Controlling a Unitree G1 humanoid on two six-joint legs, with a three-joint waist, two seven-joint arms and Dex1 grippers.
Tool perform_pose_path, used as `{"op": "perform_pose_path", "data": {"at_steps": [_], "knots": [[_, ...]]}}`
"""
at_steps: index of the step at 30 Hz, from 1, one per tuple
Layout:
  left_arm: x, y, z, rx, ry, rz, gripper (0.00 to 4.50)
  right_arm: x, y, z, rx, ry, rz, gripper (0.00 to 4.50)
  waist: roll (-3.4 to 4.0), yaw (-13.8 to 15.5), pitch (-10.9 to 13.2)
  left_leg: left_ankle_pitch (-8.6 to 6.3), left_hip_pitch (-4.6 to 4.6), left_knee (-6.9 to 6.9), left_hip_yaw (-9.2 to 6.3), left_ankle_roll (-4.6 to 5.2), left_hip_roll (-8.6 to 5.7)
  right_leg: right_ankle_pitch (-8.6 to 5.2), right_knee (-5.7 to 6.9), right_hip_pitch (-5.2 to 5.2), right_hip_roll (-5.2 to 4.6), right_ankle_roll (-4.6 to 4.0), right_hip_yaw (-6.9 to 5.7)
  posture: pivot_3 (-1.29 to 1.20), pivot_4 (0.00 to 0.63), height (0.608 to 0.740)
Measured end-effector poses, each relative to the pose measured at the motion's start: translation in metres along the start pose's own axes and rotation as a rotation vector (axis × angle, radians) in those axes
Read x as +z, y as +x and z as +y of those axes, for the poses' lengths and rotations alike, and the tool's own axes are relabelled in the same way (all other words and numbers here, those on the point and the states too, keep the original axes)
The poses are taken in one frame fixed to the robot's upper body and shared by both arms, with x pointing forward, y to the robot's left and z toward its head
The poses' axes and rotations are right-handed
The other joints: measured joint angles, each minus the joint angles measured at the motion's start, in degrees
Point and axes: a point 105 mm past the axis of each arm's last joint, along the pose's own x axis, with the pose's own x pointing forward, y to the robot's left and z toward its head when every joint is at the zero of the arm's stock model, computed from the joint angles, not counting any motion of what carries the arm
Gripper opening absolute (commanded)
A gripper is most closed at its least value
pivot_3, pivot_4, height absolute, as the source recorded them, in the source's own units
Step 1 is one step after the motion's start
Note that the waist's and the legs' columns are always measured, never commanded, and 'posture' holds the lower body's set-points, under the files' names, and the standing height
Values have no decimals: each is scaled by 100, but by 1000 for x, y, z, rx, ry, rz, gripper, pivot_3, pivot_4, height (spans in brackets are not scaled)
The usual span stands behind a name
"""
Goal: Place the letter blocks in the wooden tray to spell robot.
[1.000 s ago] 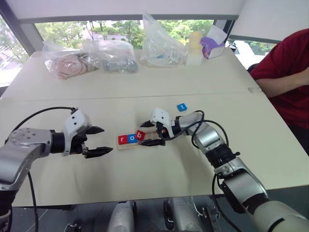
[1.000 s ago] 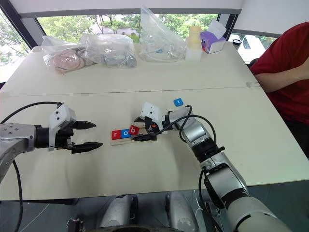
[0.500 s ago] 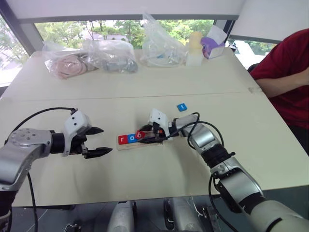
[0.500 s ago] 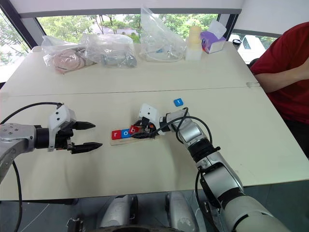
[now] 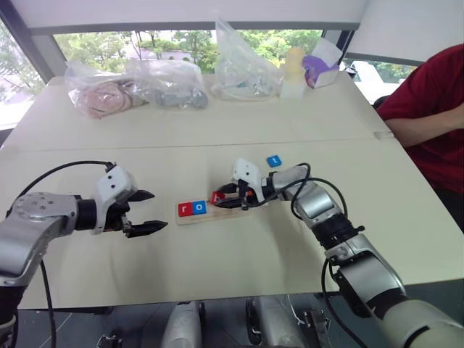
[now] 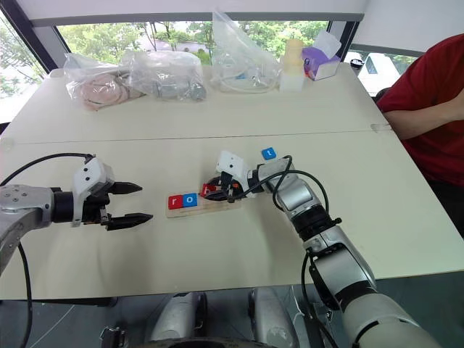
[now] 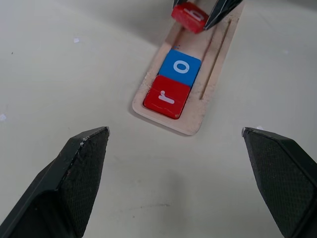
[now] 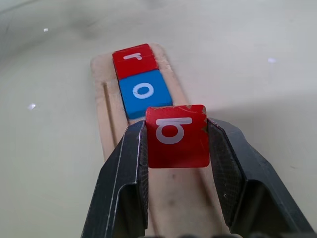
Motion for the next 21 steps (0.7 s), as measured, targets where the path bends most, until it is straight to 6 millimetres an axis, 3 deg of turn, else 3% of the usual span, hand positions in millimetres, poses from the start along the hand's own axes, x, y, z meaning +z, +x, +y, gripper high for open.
{"op": "perform_pose_path", "data": {"at_steps": [21], "knots": [[-4, 6, -2, -9, -5, 5, 4500, 3, 16, 10, 77, -151, 66, 1134, 0, 5, 0, 0, 0, 0, 0, 0, 0, 0, 0, 0, 1, 0, 0, 0, 150, 738]]}}
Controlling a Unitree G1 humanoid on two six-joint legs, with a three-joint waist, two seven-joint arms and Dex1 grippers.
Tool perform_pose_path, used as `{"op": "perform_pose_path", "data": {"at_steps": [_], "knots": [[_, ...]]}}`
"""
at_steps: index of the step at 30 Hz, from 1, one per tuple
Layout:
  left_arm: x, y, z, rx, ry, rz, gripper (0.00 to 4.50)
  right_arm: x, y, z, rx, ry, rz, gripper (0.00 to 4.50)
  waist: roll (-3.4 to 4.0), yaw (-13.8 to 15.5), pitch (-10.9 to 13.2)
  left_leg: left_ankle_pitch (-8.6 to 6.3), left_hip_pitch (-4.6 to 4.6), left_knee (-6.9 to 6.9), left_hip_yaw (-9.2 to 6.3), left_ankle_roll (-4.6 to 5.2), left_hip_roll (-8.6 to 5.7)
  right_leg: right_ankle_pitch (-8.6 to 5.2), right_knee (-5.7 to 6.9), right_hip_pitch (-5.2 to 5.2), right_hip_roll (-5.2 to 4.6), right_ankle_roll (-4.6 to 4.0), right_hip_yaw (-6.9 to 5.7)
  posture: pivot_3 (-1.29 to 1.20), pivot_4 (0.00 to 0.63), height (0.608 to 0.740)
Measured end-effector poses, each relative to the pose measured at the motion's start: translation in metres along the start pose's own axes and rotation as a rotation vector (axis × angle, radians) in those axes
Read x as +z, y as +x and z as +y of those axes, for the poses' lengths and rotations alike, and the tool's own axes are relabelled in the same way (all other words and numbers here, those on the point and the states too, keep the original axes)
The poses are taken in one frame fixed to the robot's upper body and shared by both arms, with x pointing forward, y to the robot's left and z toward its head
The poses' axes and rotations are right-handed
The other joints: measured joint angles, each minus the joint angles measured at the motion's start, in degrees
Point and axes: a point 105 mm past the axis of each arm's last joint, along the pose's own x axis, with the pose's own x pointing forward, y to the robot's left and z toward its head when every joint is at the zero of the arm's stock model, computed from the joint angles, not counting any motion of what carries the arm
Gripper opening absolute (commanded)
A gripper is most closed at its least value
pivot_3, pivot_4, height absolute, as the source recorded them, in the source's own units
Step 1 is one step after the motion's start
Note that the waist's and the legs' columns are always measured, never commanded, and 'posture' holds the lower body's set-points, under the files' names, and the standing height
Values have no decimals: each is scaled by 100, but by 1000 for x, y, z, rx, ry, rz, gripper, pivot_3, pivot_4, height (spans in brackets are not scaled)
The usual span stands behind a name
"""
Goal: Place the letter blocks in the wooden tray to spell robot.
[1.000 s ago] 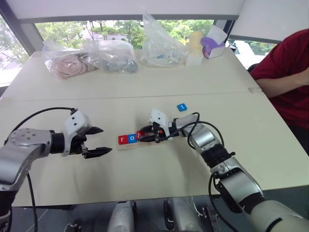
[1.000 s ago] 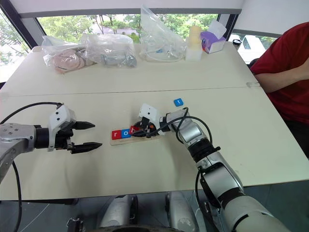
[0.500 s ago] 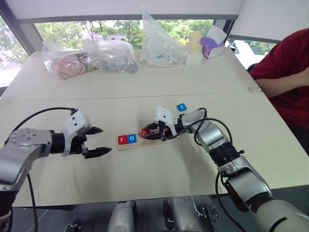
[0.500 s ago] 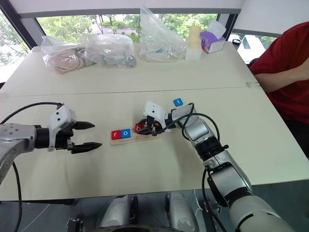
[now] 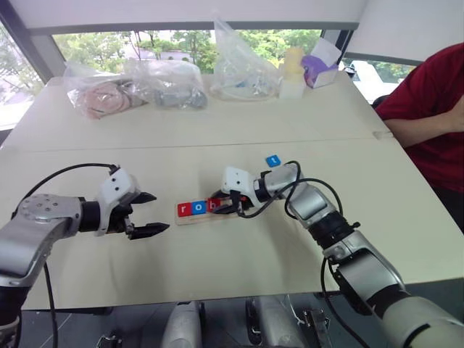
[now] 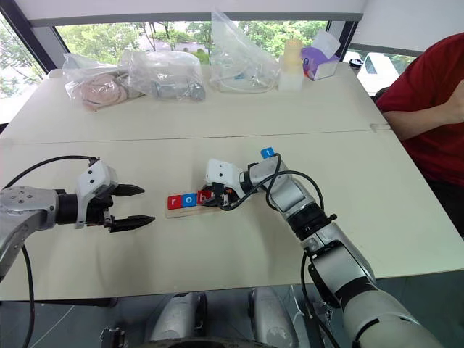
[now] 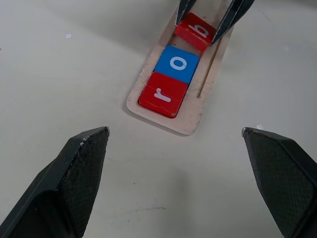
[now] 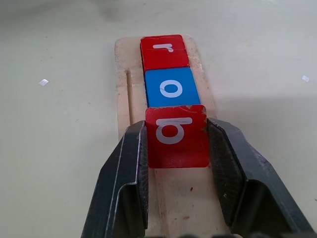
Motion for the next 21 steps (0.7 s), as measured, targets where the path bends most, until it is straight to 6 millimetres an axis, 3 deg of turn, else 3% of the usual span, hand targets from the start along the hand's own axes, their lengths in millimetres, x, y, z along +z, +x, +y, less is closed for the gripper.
{"op": "perform_pose_path", "data": {"at_steps": [7, 8, 12, 13, 21], "knots": [[0, 0, 1, 9, -1, -1, 4500, 1, 3, -2, 16, -12, -2, 1134, 0, -5, 0, 0, 1, 0, -1, 0, 0, 0, 0, 0, 0, 0, 0, 0, 150, 738], [0, 0, 1, 10, -1, -1, 4500, 1, 3, -2, 18, -13, -2, 2177, 0, -3, 0, 0, 1, 0, -1, 0, 0, 0, 0, 0, 1, 0, 0, 0, 150, 738], [0, 0, 1, 14, -2, -1, 4500, -4, 5, -2, 18, 1, 5, 4178, 0, -1, 0, 0, 0, 0, 0, 0, 0, 0, 0, 0, 0, 0, 0, 0, 150, 738], [0, 0, 1, 14, -2, -1, 4500, -4, 6, -2, 13, 0, 5, 4465, 0, -2, 0, 0, 0, 0, -1, 0, 0, 0, 0, 0, 0, 0, 0, 0, 150, 738], [0, 0, 1, 14, -2, -1, 4500, -4, 2, -8, -25, -7, -9, 4465, 0, 0, 0, 0, 0, 0, -1, 0, 0, 0, 0, 0, 0, 0, 0, 0, 150, 738]]}}
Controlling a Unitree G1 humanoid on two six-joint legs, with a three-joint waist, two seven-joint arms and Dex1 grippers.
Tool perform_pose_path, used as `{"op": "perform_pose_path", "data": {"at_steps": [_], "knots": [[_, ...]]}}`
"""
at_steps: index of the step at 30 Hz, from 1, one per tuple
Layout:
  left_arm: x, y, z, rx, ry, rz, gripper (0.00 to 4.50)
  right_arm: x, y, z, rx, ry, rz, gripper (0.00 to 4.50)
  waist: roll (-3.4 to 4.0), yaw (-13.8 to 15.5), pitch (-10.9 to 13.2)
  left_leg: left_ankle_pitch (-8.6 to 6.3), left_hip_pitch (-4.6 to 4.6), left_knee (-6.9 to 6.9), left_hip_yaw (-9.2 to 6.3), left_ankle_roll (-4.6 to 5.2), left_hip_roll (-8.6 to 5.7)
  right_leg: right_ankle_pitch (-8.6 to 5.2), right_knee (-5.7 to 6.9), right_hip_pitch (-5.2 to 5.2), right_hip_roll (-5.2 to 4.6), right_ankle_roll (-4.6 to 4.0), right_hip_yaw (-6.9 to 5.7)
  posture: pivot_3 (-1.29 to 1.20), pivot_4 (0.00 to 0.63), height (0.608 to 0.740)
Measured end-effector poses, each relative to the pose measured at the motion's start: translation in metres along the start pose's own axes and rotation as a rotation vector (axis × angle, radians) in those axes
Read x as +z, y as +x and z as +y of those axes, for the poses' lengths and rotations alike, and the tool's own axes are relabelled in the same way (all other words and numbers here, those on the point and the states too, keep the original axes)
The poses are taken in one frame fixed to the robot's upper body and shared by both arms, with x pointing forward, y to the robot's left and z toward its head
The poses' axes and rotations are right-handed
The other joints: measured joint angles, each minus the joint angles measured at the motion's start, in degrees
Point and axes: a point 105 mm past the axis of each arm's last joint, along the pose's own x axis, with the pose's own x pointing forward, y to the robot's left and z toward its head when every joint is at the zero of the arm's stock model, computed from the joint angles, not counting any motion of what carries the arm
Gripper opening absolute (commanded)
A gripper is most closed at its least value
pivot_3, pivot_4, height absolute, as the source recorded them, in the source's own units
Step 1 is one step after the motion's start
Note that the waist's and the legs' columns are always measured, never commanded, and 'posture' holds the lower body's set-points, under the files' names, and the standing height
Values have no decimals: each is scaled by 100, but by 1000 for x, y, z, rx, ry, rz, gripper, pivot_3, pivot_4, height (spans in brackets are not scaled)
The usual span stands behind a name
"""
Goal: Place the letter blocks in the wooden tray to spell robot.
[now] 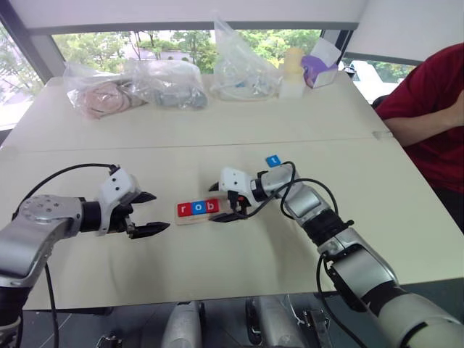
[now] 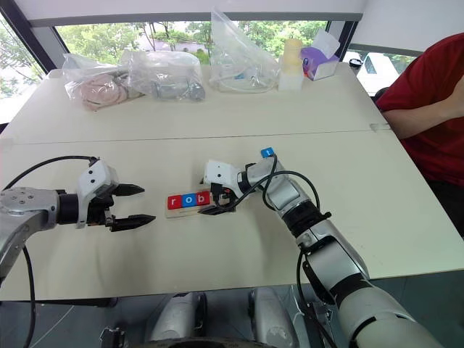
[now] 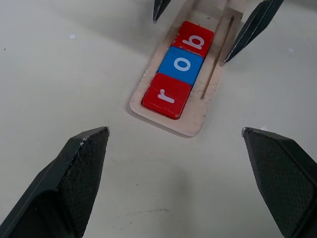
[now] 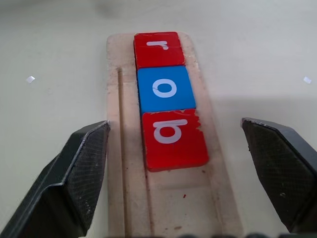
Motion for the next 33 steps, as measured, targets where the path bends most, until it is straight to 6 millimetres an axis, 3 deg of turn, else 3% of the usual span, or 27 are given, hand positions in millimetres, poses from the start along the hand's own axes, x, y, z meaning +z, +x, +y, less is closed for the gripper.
{"op": "perform_pose_path", "data": {"at_steps": [4, 8, 11, 13, 17, 23, 31, 33], "knots": [[4, 2, -3, -16, -12, -28, 4500, 10, -16, -10, -70, 34, -46, 4465, 0, 10, 0, 0, -2, 0, 0, 0, 0, 0, 0, 0, -1, 1, 0, 0, 150, 738], [21, 2, -10, -43, -34, -120, 4500, 25, -61, -29, -283, 191, -190, 4465, -1, 55, -1, 0, -6, 1, -7, 0, -3, 1, -1, 2, -9, 2, -3, 0, 150, 738], [38, 1, -17, -61, -30, -184, 4500, 16, -104, -39, -530, 370, -246, 4465, -3, 40, -2, 0, -3, 0, -6, 0, -5, 1, -1, 4, -11, 2, -4, 0, 150, 738], [46, 3, -20, -73, -23, -210, 4500, 4, -120, -36, -671, 482, -228, 4465, -3, 31, -2, 0, -2, -1, -8, 0, -5, 1, 0, 4, -6, 1, -3, 0, 150, 738], [64, 8, -21, -91, 16, -252, 4500, -25, -118, -9, -844, 711, -140, 4465, 0, -7, -6, 0, 2, -4, -10, -1, -1, 1, 3, 2, 6, -1, 1, 0, 150, 738], [73, 21, -23, -148, 29, -263, 4500, -38, -95, 20, -874, 754, -29, 4465, 2, -6, -5, 0, 2, 0, -6, -1, -2, -4, 2, 2, 7, -9, 5, 0, 150, 738], [71, 33, -24, -167, 36, -263, 4500, -59, -87, 18, -897, 723, 43, 4465, 2, -8, -5, 0, 0, -1, -6, 0, -2, -1, 0, 2, 8, -1, 6, 0, 150, 738], [69, 35, -24, -164, 36, -256, 4500, -62, -87, 15, -899, 701, 49, 3952, 1, -7, -6, 0, 0, 0, -6, 0, -2, -1, -1, 2, 8, -1, 6, 0, 150, 738]]}}
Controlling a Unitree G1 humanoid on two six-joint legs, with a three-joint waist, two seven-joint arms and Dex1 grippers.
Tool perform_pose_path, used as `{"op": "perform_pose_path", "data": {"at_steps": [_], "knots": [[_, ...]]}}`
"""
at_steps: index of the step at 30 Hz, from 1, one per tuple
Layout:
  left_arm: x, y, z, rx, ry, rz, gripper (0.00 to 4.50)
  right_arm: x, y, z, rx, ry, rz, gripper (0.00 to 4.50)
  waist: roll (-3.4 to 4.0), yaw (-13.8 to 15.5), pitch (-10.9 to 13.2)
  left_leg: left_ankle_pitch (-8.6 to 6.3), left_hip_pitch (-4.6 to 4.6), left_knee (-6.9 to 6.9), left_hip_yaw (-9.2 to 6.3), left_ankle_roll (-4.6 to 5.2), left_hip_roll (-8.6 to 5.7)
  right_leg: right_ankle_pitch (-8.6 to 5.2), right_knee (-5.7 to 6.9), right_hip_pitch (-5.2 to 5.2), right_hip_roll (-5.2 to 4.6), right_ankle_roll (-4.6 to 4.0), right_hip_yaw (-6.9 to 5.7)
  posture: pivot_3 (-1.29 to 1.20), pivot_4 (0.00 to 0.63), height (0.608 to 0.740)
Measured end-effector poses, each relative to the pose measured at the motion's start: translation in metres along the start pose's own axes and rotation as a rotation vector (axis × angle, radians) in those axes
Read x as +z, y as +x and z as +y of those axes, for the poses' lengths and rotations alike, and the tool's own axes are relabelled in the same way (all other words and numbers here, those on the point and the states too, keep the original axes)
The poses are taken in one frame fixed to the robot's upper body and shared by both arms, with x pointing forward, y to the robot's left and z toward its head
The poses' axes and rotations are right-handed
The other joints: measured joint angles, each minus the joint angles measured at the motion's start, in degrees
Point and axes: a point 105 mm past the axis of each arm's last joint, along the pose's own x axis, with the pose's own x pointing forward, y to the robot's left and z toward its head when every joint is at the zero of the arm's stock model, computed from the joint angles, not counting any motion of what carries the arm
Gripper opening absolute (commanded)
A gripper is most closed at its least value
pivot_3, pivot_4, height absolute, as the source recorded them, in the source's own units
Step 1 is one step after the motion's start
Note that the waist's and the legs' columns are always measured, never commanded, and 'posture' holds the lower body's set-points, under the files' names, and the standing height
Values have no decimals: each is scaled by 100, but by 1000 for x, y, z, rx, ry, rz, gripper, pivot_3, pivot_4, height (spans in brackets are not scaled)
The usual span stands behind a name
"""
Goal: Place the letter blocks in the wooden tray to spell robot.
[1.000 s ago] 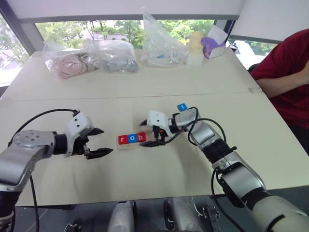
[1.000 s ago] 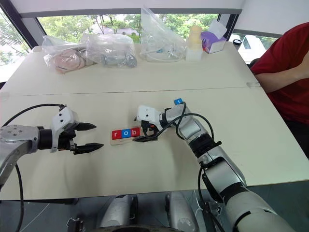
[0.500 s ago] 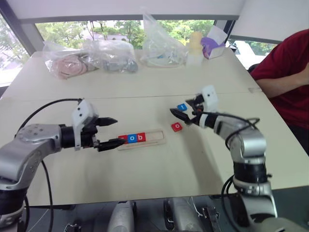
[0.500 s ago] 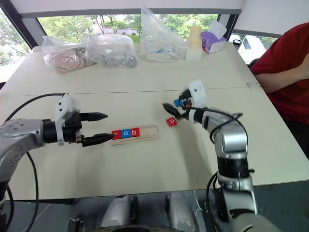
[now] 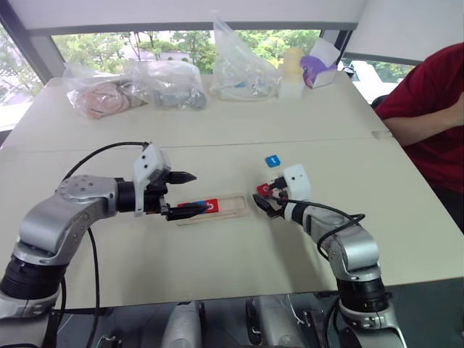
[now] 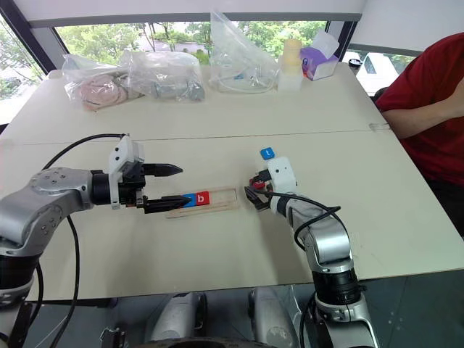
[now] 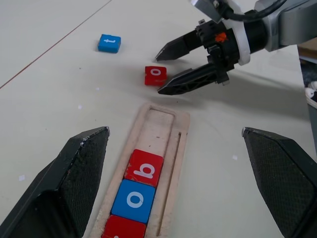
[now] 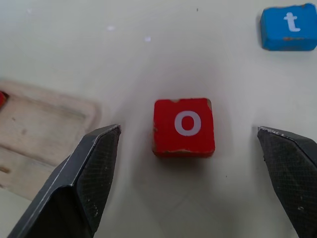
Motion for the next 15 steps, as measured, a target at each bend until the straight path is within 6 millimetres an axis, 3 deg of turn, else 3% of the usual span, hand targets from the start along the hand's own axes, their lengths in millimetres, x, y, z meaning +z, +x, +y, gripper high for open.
{"op": "perform_pose_path", "data": {"at_steps": [1, 6, 15], "knots": [[-2, 1, 0, 0, 0, 9, 4500, 0, 2, -1, 0, -11, -4, 3645, 0, -4, 0, 0, 0, 1, 0, 0, 0, 0, 0, 0, 0, 0, 0, 0, 150, 738], [-16, 1, -6, -14, -23, 50, 4500, -1, 4, -7, -13, -28, -13, 1177, -1, -13, -1, 0, 1, -1, -2, 0, 3, 0, 0, 0, 4, 0, 1, 0, 150, 738], [-20, 11, -11, -47, 31, 87, 4500, 0, -3, -9, -66, -10, -14, 1150, -1, 22, -1, 0, -3, -1, -2, 0, 2, -1, 0, -2, 3, -1, 0, 0, 150, 738]]}}
